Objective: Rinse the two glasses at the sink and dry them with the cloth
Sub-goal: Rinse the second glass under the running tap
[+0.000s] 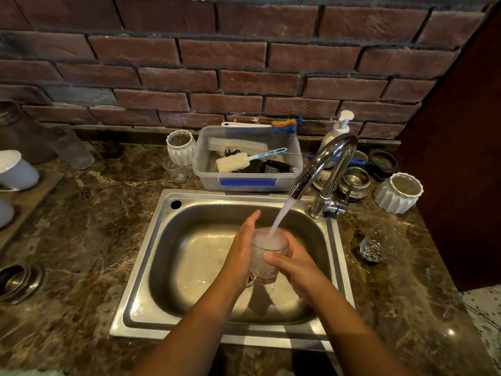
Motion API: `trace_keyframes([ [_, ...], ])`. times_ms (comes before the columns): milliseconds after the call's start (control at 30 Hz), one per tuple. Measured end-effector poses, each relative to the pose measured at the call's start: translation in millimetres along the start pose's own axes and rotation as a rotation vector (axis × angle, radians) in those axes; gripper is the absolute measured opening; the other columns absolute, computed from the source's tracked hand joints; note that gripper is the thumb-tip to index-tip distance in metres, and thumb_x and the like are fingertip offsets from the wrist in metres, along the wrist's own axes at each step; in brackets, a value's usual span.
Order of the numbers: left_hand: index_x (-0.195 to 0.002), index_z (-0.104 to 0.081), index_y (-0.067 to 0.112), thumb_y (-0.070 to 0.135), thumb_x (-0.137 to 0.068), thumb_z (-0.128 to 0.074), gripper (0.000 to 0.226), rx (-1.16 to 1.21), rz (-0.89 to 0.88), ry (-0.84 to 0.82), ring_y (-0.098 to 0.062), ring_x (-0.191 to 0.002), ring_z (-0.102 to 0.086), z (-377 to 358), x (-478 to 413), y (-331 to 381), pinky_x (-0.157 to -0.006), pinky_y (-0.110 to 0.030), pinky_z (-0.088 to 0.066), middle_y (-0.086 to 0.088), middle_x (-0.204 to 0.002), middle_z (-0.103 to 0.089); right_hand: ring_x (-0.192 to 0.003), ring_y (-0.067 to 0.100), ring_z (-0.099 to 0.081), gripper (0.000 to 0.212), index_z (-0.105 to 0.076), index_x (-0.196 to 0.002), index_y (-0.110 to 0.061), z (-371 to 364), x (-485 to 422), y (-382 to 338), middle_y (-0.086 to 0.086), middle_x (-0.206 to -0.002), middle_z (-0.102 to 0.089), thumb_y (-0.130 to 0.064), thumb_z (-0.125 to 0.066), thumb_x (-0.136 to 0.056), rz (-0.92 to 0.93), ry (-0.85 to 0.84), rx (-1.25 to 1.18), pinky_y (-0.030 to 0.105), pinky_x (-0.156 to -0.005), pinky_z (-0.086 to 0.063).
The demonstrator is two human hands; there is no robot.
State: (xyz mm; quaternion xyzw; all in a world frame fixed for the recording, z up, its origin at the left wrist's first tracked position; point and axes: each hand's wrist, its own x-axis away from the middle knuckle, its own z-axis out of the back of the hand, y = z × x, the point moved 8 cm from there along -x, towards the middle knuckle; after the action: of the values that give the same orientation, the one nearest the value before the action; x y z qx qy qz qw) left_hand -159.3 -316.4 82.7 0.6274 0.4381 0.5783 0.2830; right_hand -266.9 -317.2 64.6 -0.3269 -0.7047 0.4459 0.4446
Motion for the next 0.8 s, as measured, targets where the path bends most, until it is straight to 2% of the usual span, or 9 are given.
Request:
trace_keyframes([
  [133, -0.134, -0.059, 0.036, 0.077, -0.088, -0.046, 0.063, 0.021, 0.122, 0.004, -0.019, -0.113, -0.063, 6.6, 4.7, -35.1, -0.094, -0.041, -0.052, 0.001, -0.13, -0.064, -0.117, 0.026, -0.065, 0.066, -0.053, -0.136, -0.019, -2.2, 9.9, 19.8, 0.009, -0.129, -0.066, -0.035, -0.077, -0.076, -0.091, 0.051, -0.156, 0.045, -0.099, -0.054],
  [200, -0.112, -0.071, 0.034, 0.067, -0.096, -0.041, 0.047, 0.023, 0.136, 0.033, -0.016, -0.104, -0.07, 9.1, 10.1, -48.1, -0.087, -0.035, -0.056, 0.002, -0.115, -0.073, -0.119, 0.03, -0.064, 0.057, -0.053, -0.137, -0.017, -4.6, 14.5, 28.9, 0.014, -0.132, -0.064, -0.034, -0.071, -0.086, -0.131, 0.06, -0.251, 0.051, -0.103, -0.05],
  [267, -0.094, -0.076, 0.036, 0.057, -0.103, -0.032, 0.05, 0.039, 0.168, 0.024, -0.015, -0.094, -0.075, 7.3, 15.0, -59.6, -0.083, -0.034, -0.059, 0.003, -0.098, -0.079, -0.119, 0.033, -0.064, 0.053, -0.054, -0.136, -0.016, -7.1, 19.4, 39.8, 0.017, -0.131, -0.064, -0.035, -0.067, -0.088, -0.192, 0.062, -0.3, 0.055, -0.103, -0.049],
  [300, -0.094, -0.077, 0.033, 0.055, -0.105, -0.029, 0.054, 0.056, 0.193, 0.012, -0.017, -0.094, -0.076, 5.6, 17.2, -64.6, -0.085, -0.037, -0.06, 0.0, -0.098, -0.08, -0.119, 0.035, -0.064, 0.053, -0.056, -0.135, -0.015, -8.9, 22.4, 45.0, 0.018, -0.129, -0.065, -0.036, -0.066, -0.088, -0.23, 0.061, -0.309, 0.057, -0.102, -0.049],
  [400, -0.117, -0.071, 0.023, 0.06, -0.103, -0.027, 0.059, 0.056, 0.249, 0.024, -0.024, -0.099, -0.076, 8.8, 26.2, -81.2, -0.095, -0.048, -0.058, -0.009, -0.107, -0.079, -0.114, 0.036, -0.067, 0.046, -0.063, -0.128, -0.014, -12.7, 31.7, 57.8, 0.02, -0.122, -0.07, -0.037, -0.066, -0.088, -0.331, 0.067, -0.315, 0.055, -0.099, -0.051],
  [500, -0.128, -0.065, 0.025, 0.066, -0.101, -0.027, 0.062, 0.05, 0.319, 0.051, -0.026, -0.095, -0.077, 13.0, 34.5, -96.3, -0.081, -0.043, -0.061, -0.01, -0.105, -0.079, -0.106, 0.037, -0.069, 0.035, -0.07, -0.116, -0.015, -13.8, 40.5, 65.7, 0.02, -0.113, -0.073, -0.036, -0.068, -0.088, -0.411, 0.096, -0.312, 0.053, -0.097, -0.053],
  [567, -0.133, -0.061, 0.024, 0.07, -0.099, -0.029, 0.065, 0.05, 0.355, 0.071, -0.03, -0.096, -0.076, 15.3, 39.8, -102.4, -0.077, -0.041, -0.061, -0.014, -0.108, -0.077, -0.11, 0.039, -0.067, 0.039, -0.07, -0.117, -0.015, -18.0, 46.1, 67.4, 0.022, -0.115, -0.072, -0.038, -0.071, -0.085, -0.458, 0.095, -0.316, 0.055, -0.098, -0.052],
  [700, -0.134, -0.059, 0.019, 0.069, -0.099, -0.029, 0.067, 0.06, 0.402, 0.093, -0.035, -0.098, -0.074, 19.7, 50.0, -104.1, -0.087, -0.048, -0.06, -0.018, -0.106, -0.077, -0.117, 0.043, -0.062, 0.05, -0.068, -0.121, -0.01, -28.7, 58.6, 69.3, 0.027, -0.127, -0.064, -0.046, -0.068, -0.087, -0.554, 0.089, -0.309, 0.057, -0.102, -0.048],
  [800, -0.128, -0.063, 0.015, 0.065, -0.102, -0.028, 0.066, 0.072, 0.401, 0.094, -0.035, -0.093, -0.075, 23.2, 57.1, -99.7, -0.081, -0.045, -0.061, -0.019, -0.101, -0.078, -0.114, 0.044, -0.064, 0.051, -0.069, -0.114, -0.006, -35.4, 65.9, 64.8, 0.027, -0.123, -0.067, -0.048, -0.069, -0.085, -0.58, 0.077, -0.287, 0.056, -0.103, -0.048],
])
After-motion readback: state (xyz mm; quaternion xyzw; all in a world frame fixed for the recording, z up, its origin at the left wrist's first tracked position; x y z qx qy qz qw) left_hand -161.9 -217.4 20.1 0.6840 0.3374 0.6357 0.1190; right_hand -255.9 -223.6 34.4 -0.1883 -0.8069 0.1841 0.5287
